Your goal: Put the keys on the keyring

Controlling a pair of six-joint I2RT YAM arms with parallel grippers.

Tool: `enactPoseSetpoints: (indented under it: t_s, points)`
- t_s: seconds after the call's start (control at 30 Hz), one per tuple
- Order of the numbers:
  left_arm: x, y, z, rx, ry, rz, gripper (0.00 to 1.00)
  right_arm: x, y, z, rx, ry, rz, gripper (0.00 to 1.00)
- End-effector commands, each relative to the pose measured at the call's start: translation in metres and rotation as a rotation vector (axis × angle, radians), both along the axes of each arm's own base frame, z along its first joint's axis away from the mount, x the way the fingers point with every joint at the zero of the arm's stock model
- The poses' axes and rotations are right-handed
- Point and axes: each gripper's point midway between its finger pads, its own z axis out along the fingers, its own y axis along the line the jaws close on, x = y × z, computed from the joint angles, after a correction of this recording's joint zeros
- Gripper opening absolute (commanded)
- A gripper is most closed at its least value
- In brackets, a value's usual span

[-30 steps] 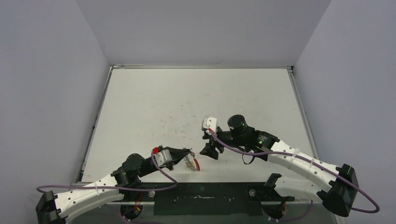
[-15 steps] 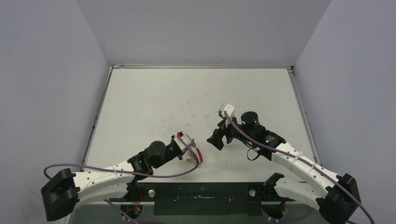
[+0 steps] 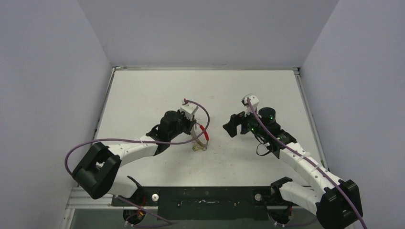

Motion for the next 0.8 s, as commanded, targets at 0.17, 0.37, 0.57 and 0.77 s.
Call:
enactPoseSetpoints:
  t_s: [0.17, 0.37, 0.57, 0.77]
  points:
    - [0.067, 0.013, 0.007, -0.159, 0.064, 0.028, 0.31, 0.037, -0.058, -0.015, -0.042, 0.029, -0.287, 1.00]
    - [0.095, 0.069, 0.022, -0.252, 0.078, 0.152, 0.66, 0.050, -0.103, -0.011, -0.147, -0.012, -0.476, 1.00]
    - [0.085, 0.170, 0.032, -0.157, 0.049, 0.459, 0.80, 0.056, -0.154, -0.018, -0.275, -0.113, -0.705, 1.00]
    - [0.038, 0.231, 0.017, 0.076, -0.025, 0.629, 0.94, 0.061, -0.175, -0.034, -0.265, -0.191, -0.830, 1.00]
